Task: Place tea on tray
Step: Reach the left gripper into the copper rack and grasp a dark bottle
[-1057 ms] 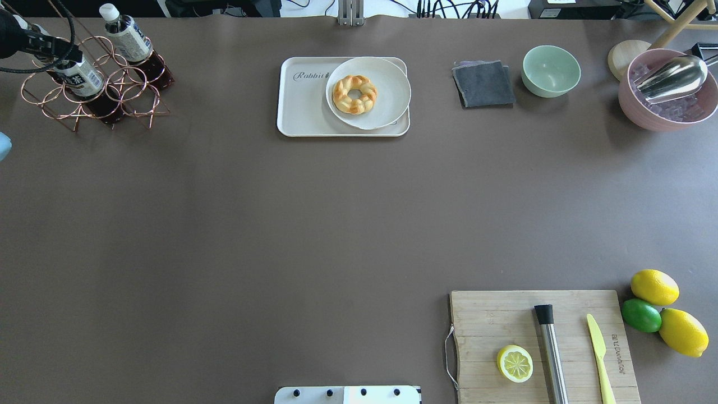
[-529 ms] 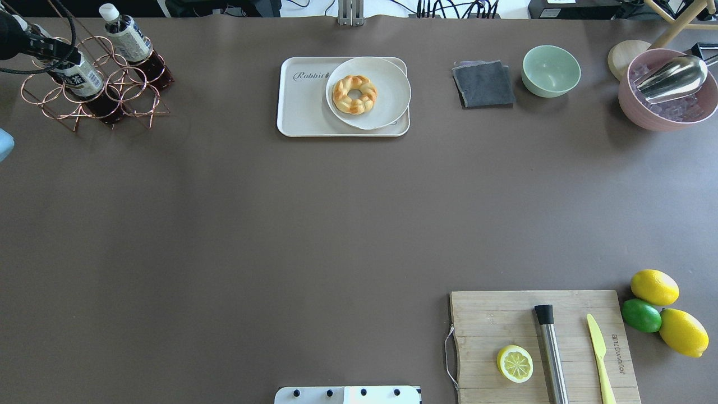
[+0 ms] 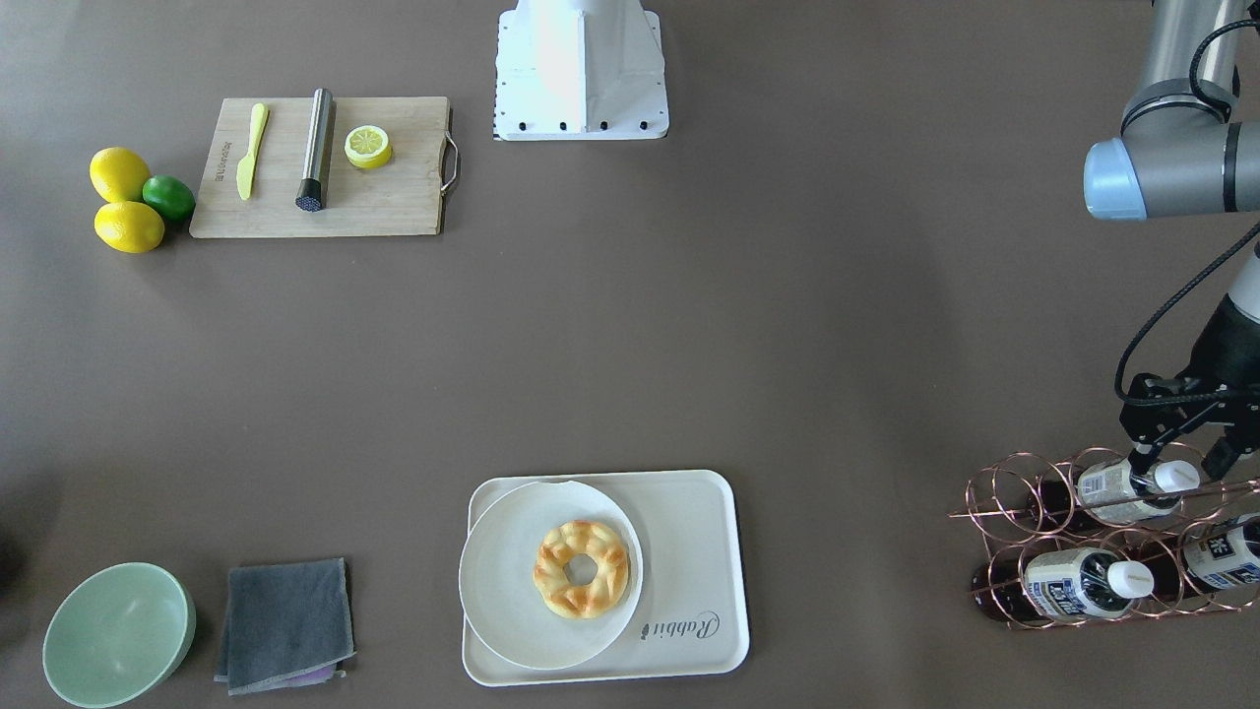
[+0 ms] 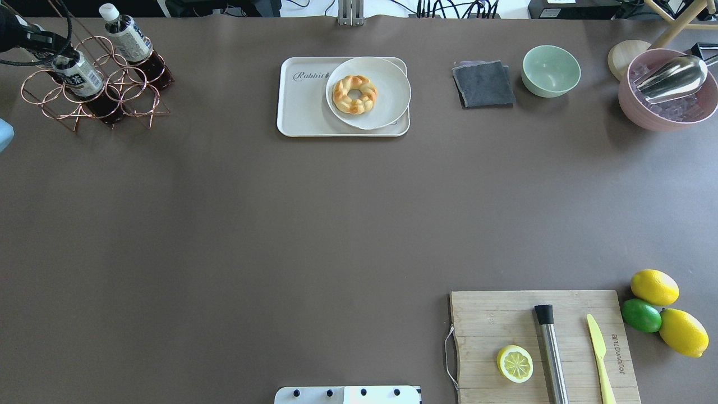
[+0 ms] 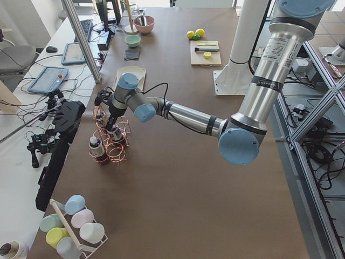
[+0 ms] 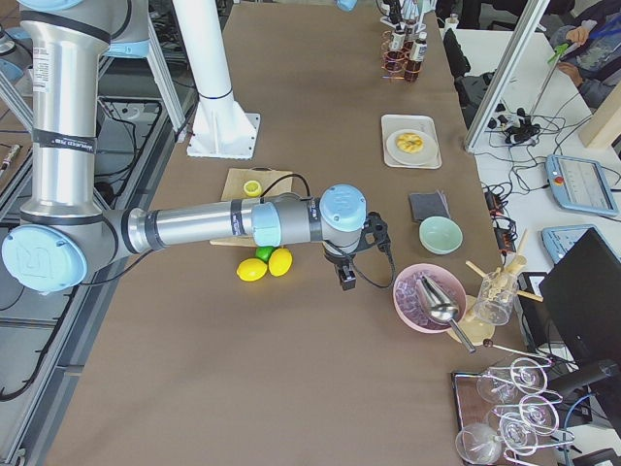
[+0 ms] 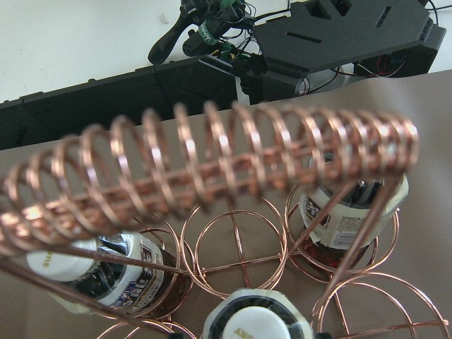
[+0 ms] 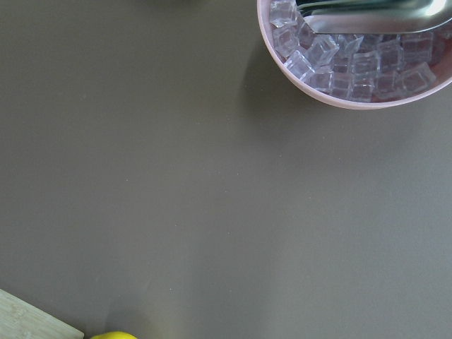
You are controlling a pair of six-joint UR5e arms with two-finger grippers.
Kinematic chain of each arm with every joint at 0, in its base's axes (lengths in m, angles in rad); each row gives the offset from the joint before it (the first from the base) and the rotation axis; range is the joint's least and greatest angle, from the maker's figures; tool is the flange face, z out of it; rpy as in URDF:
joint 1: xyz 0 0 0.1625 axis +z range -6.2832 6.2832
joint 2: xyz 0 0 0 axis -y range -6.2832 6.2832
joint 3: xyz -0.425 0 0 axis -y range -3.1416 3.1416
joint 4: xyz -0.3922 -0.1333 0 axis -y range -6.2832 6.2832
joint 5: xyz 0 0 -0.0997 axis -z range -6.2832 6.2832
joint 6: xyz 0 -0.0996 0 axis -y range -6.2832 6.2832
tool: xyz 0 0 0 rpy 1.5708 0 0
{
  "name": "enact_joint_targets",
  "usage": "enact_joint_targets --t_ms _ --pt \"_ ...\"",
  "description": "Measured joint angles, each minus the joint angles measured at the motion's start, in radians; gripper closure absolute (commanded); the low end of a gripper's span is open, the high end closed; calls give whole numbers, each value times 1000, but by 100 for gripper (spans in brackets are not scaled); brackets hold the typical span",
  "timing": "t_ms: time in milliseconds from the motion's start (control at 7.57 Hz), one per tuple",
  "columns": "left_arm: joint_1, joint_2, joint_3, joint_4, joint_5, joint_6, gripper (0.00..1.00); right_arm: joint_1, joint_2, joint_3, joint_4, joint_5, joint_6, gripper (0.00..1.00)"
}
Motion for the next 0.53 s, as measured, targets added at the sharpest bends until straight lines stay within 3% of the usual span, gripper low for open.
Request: enact_joint_targets --t_ms 132,264,397,529 --pt "-3 0 2 0 0 -4 71 0 0 1 0 0 0 0" --pt "-3 -1 3 0 0 -9 80 0 0 1 0 0 0 0" --pt "-3 -3 2 -1 0 -15 100 0 0 0 0 -2 0 0" --pt "0 -6 1 -1 0 -39 100 0 -1 -2 0 -3 0 0"
